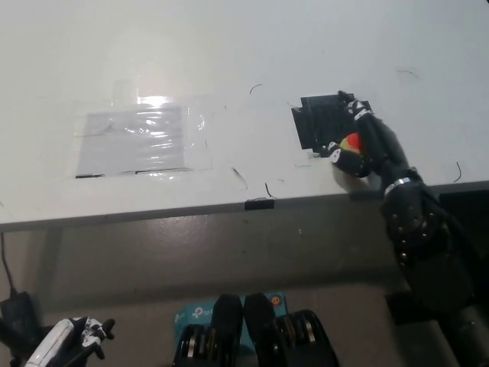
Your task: The robot uses right hand to squeeze a small tennis ball placed on the black area of the table
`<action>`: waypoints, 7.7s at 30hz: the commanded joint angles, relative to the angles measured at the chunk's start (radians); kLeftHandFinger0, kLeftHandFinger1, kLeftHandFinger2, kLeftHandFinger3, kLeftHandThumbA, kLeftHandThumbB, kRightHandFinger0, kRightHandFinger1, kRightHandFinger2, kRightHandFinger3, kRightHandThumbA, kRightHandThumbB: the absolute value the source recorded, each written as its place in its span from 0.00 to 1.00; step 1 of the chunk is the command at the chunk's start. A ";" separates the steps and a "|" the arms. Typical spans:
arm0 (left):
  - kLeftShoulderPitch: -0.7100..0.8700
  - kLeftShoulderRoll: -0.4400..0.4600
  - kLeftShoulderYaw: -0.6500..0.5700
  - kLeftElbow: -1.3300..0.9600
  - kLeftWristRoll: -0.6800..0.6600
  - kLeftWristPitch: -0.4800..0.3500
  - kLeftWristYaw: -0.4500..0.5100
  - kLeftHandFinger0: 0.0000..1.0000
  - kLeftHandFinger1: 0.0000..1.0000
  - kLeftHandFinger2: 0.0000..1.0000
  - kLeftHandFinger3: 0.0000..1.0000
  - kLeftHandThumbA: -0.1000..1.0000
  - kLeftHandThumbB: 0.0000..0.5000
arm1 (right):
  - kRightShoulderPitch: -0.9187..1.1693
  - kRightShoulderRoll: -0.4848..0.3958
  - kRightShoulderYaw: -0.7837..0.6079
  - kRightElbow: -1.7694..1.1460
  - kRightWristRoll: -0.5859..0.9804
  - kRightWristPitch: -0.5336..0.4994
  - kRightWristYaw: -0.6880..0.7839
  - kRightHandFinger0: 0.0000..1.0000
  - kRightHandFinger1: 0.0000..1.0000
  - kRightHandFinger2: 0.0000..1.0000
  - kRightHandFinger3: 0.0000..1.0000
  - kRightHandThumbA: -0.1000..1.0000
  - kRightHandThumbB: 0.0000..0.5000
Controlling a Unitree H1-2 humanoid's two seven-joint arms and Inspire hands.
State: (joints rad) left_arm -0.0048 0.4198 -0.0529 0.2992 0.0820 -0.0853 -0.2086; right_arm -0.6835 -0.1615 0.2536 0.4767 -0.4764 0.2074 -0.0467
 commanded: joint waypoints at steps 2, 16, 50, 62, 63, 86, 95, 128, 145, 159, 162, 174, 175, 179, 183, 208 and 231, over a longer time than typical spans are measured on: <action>-0.019 0.017 0.005 -0.024 0.009 -0.012 -0.008 0.14 0.12 0.32 0.43 0.76 0.90 | -0.079 0.024 0.005 0.088 -0.027 -0.084 -0.094 1.00 1.00 1.00 1.00 0.37 0.67; -0.046 0.017 -0.004 -0.040 0.020 0.014 -0.021 0.16 0.12 0.26 0.42 0.78 0.93 | -0.028 -0.004 0.066 0.277 -0.065 -0.101 -0.116 1.00 1.00 1.00 1.00 0.28 0.57; -0.023 0.024 -0.011 -0.072 0.034 0.012 -0.040 0.16 0.14 0.29 0.44 0.76 0.83 | 0.066 -0.010 0.111 0.381 -0.144 -0.442 -0.624 0.00 0.06 0.47 0.41 0.00 0.41; -0.010 0.025 -0.007 -0.062 0.042 0.003 -0.036 0.11 0.10 0.25 0.46 0.78 0.84 | 0.016 -0.003 -0.019 0.230 -0.113 -0.445 -0.614 0.00 0.00 0.41 0.33 0.00 0.49; -0.009 0.026 -0.009 -0.063 0.047 0.001 -0.036 0.11 0.10 0.25 0.45 0.79 0.83 | 0.012 -0.002 -0.028 0.212 -0.106 -0.441 -0.605 0.00 0.00 0.40 0.34 0.00 0.51; -0.008 0.016 0.011 -0.059 0.025 0.012 -0.032 0.18 0.16 0.29 0.44 0.74 0.89 | -0.020 0.155 -0.327 -0.131 0.353 -0.389 -0.423 0.00 0.00 0.18 0.00 0.00 0.50; 0.003 0.014 0.012 -0.068 0.027 0.017 -0.030 0.17 0.15 0.30 0.44 0.74 0.89 | 0.036 0.223 -0.383 -0.190 0.395 -0.378 -0.401 0.00 0.00 0.15 0.02 0.00 0.46; -0.011 0.016 0.000 -0.070 0.050 0.020 -0.029 0.16 0.11 0.24 0.41 0.76 0.91 | 0.040 0.112 -0.245 -0.103 0.205 -0.307 -0.337 0.00 0.00 0.31 0.18 0.00 0.42; -0.020 0.011 -0.007 -0.073 0.050 0.021 -0.032 0.13 0.12 0.27 0.42 0.75 0.85 | -0.119 -0.045 0.170 0.236 -0.055 -0.140 -0.262 0.00 0.19 0.57 0.28 0.00 0.00; -0.020 0.006 -0.002 -0.072 0.035 0.028 -0.037 0.11 0.11 0.25 0.41 0.73 0.86 | -0.132 -0.055 0.241 0.267 -0.103 0.026 -0.099 0.51 0.77 0.99 1.00 0.01 0.05; -0.017 0.006 -0.002 -0.079 0.039 0.038 -0.034 0.11 0.11 0.25 0.41 0.73 0.87 | -0.132 -0.054 0.239 0.249 -0.107 0.052 -0.069 0.83 1.00 1.00 1.00 0.11 0.03; -0.020 0.010 -0.005 -0.059 0.047 0.016 -0.030 0.13 0.12 0.27 0.40 0.75 0.89 | -0.103 -0.060 0.236 0.134 -0.149 0.144 0.003 1.00 1.00 1.00 1.00 0.52 0.56; -0.021 0.010 -0.005 -0.056 0.048 0.012 -0.030 0.12 0.11 0.26 0.40 0.75 0.87 | -0.103 -0.067 0.243 0.124 -0.160 0.147 0.011 1.00 1.00 1.00 1.00 0.55 0.60; -0.015 0.011 0.000 -0.068 0.045 0.030 -0.033 0.11 0.10 0.26 0.41 0.74 0.87 | -0.093 -0.077 0.224 0.080 -0.158 0.127 0.008 1.00 1.00 1.00 1.00 0.56 0.62; -0.014 0.012 0.002 -0.060 0.037 0.007 -0.034 0.10 0.10 0.25 0.42 0.75 0.88 | -0.074 -0.079 0.139 0.026 -0.141 0.028 -0.134 1.00 1.00 1.00 1.00 0.55 0.55; 0.004 0.007 0.013 -0.052 0.030 -0.003 -0.025 0.06 0.07 0.25 0.39 0.74 0.88 | 0.054 -0.115 -0.093 -0.383 -0.056 0.020 -0.052 1.00 1.00 1.00 1.00 0.45 0.53; -0.006 0.008 0.019 -0.037 0.033 0.002 -0.021 0.14 0.12 0.30 0.40 0.75 0.90 | 0.728 0.089 -0.562 -0.380 0.469 -0.429 -0.113 0.27 0.43 0.66 0.87 0.06 0.30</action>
State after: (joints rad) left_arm -0.0002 0.4138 -0.0518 0.2737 0.1181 -0.0555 -0.2443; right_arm -0.0005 -0.1378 -0.2408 0.0013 -0.2166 -0.0282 -0.1303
